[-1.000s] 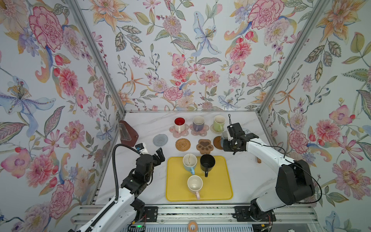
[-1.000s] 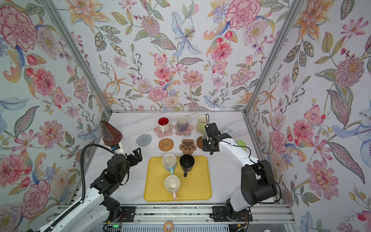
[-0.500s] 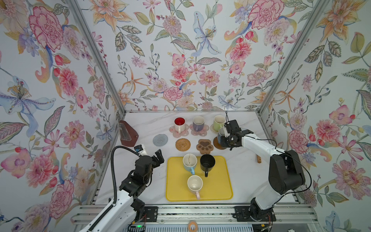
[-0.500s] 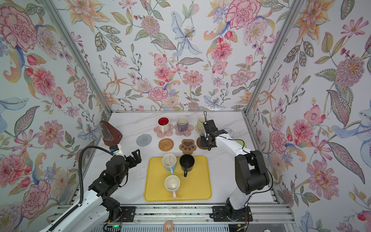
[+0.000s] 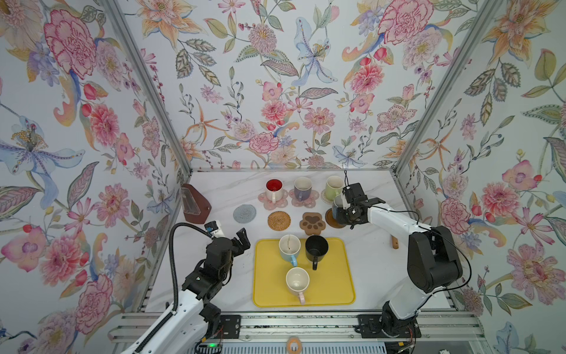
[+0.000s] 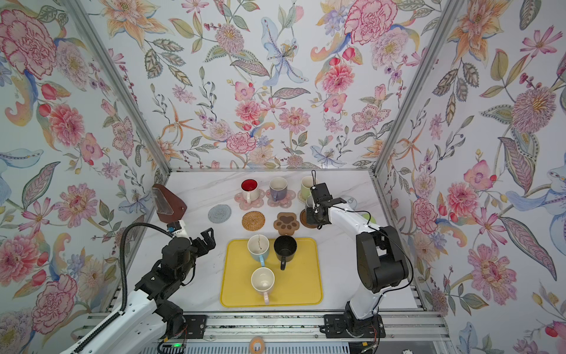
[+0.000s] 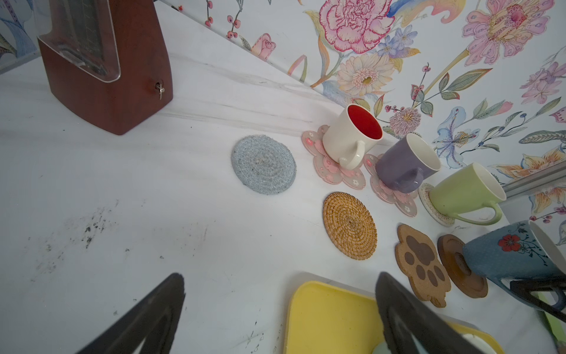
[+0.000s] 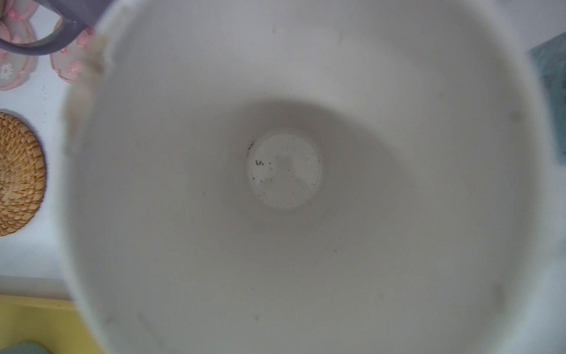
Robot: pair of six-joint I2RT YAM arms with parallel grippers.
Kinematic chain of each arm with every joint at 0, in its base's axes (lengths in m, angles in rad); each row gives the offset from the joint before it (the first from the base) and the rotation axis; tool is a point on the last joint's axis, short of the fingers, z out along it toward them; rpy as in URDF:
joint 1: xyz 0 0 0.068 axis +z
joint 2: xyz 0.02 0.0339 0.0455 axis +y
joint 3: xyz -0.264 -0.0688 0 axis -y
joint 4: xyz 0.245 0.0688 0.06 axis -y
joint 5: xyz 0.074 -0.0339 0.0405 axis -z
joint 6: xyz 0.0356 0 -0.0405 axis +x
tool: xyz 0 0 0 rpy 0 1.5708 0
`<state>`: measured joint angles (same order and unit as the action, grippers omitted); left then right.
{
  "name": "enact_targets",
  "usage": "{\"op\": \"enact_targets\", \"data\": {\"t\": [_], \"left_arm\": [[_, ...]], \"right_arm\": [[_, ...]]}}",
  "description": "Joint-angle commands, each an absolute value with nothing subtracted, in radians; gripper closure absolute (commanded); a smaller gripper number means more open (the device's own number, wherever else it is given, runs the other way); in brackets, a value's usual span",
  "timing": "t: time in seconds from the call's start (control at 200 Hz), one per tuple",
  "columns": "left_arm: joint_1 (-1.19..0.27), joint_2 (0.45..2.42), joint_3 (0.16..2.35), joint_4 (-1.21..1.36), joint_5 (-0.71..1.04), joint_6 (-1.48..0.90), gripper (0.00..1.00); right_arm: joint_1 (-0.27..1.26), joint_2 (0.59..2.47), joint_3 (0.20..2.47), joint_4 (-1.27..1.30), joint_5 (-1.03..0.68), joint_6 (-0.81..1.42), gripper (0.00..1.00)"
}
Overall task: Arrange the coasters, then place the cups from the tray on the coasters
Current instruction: 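Lower the blue floral mug with the right gripper onto the wooden coaster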
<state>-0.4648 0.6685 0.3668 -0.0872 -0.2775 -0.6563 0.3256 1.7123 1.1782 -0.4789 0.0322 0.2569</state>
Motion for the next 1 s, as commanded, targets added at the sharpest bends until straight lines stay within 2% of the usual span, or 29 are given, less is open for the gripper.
{"op": "enact_targets", "data": {"t": [0.0, 0.996], "left_arm": [[-0.456, 0.671, 0.362, -0.102, -0.302, -0.666, 0.01], [-0.454, 0.666, 0.353, -0.104, -0.304, -0.666, 0.01]], "right_arm": [[0.322, 1.717, 1.202, -0.429, 0.019, 0.248, 1.00], [0.323, 1.747, 1.168, -0.414, 0.019, 0.259, 1.00]]}}
